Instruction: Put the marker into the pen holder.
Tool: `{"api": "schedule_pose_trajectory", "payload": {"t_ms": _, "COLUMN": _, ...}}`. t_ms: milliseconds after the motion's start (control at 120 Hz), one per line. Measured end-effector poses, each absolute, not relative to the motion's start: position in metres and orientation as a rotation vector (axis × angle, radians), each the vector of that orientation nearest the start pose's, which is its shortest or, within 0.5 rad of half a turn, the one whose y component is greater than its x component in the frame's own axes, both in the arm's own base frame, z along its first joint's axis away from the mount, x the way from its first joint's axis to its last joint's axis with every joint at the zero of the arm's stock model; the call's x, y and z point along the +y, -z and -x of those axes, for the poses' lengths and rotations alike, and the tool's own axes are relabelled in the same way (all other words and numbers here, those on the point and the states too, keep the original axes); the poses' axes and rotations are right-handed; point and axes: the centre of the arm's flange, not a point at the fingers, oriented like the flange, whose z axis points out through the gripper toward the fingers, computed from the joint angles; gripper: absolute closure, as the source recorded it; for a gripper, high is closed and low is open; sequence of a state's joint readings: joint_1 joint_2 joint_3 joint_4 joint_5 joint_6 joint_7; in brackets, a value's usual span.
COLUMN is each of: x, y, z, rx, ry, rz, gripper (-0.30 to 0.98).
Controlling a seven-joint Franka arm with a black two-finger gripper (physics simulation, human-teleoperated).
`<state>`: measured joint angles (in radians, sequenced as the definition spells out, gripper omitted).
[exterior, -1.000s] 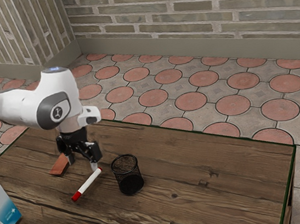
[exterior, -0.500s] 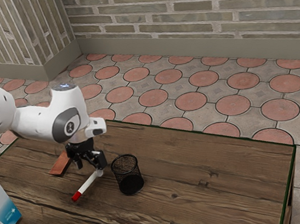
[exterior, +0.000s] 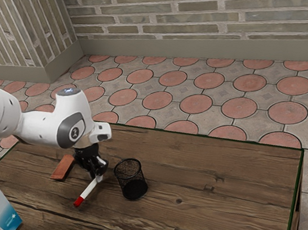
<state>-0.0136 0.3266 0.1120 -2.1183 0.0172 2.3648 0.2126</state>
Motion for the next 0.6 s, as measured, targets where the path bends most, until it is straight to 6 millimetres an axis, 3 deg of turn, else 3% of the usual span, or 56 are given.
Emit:
{"api": "schedule_pose_trajectory", "payload": {"t_ms": 200, "x": 0.056, "y": -0.254, "z": -0.569, "rx": 0.219, "ry": -0.113, "rz": 3.090, "gripper": 0.72}}
{"api": "schedule_pose_trajectory", "payload": {"t_ms": 433, "x": 0.055, "y": -0.251, "z": -0.569, "rx": 0.220, "ry": -0.118, "rz": 3.084, "gripper": 0.75}}
{"api": "schedule_pose_trajectory", "payload": {"t_ms": 500, "x": 0.047, "y": -0.287, "z": -0.573, "rx": 0.237, "ry": -0.023, "rz": 3.082, "gripper": 0.75}}
{"api": "schedule_pose_trajectory", "payload": {"t_ms": 600, "x": 0.009, "y": -0.386, "z": -0.570, "rx": 0.335, "ry": 0.236, "rz": 3.061, "gripper": 0.76}}
